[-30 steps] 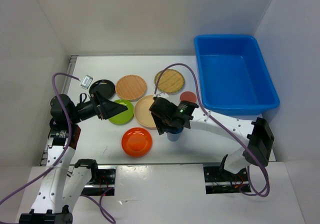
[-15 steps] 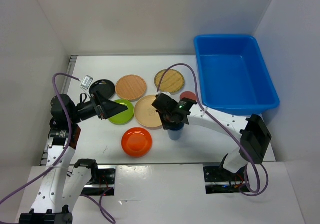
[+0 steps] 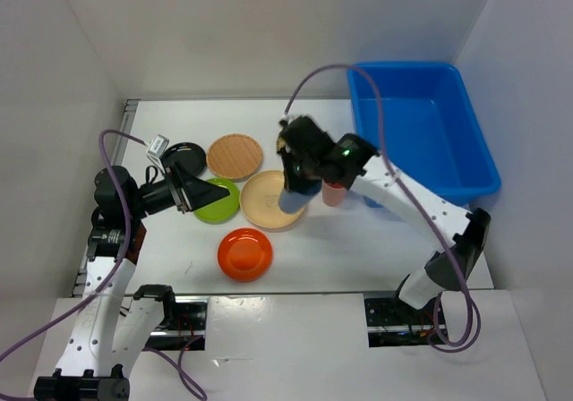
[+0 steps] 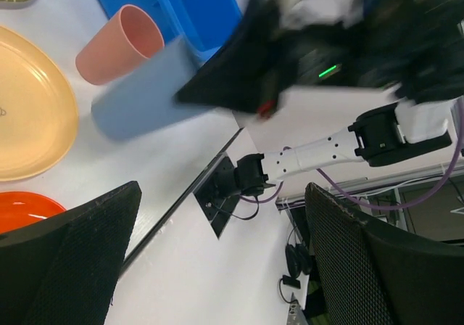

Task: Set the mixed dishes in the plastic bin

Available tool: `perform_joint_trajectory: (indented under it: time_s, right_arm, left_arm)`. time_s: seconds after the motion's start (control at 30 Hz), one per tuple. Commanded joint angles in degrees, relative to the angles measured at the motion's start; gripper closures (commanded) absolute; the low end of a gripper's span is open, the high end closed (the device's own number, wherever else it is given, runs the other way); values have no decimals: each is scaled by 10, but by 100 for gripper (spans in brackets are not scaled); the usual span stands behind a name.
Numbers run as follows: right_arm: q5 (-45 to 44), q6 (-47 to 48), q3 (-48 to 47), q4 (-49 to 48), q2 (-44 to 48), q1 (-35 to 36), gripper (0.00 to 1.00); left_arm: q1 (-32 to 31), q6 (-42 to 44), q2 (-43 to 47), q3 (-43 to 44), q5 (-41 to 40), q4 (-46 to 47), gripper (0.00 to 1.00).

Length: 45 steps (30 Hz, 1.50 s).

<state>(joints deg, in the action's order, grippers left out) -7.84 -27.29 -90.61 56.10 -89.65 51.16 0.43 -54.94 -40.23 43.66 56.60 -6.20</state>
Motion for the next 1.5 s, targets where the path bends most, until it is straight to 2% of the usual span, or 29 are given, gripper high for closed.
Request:
perform_joint_trajectory:
  time_s: [0.0, 0.1, 0.17, 0.2, 0.3, 0.37, 0.43, 0.5, 0.6, 0.73, 0.8, 0.83, 1.0, 1.33, 1.47]
  right_arm:
    - [12, 17, -157, 61, 11, -48, 100]
    - [-1, 30, -346, 109, -17, -115, 100]
    - [-27, 38, -414, 132, -39, -157, 100]
    - [-51, 46, -459, 144, -47, -206, 100]
    - [-102, 58, -505, 164, -80, -281, 100]
    - [-127, 51, -498, 164, -98, -300, 100]
    - [-193, 30, -498, 172, -121, -313, 100]
    - [-237, 15, -487, 172, -134, -323, 100]
    - [-246, -22, -441, 179, -147, -363, 100]
    - [-251, -36, -275, 104, -119, -411, 100]
    - [-227, -36, -210, 66, -92, -438, 100]
    - [-202, -36, -147, 28, -82, -468, 100]
    - [-183, -16, -10, -41, -41, -545, 100]
    - [-194, 25, 45, -114, -72, -640, 100]
    - [-166, 30, 57, -132, -85, -654, 100]
  left_arm:
    - [-3, 24, 1, 6, 3, 9, 0]
    - [-8, 29, 1, 12, 3, 9, 0]
    - [-8, 29, 1, 12, 3, 9, 0]
    - [-8, 35, 1, 12, 3, 9, 0]
    - [-8, 40, 1, 18, 3, 4, 0]
    - [-8, 47, 1, 18, 3, 4, 0]
    - [-8, 54, -4, 23, 3, 4, 0]
    - [-8, 70, -4, 31, -3, -12, 0]
    - [-14, 114, -9, 65, -21, -50, 0]
    - [-14, 130, -9, 72, -38, -66, 0]
    - [-19, 144, -14, 79, -44, -66, 0]
    - [-19, 144, -20, 85, -44, -66, 0]
    - [-25, 157, -25, 85, -49, -78, 0]
    - [-25, 150, -30, 79, -49, -66, 0]
    - [-25, 150, -35, 79, -49, -66, 0]
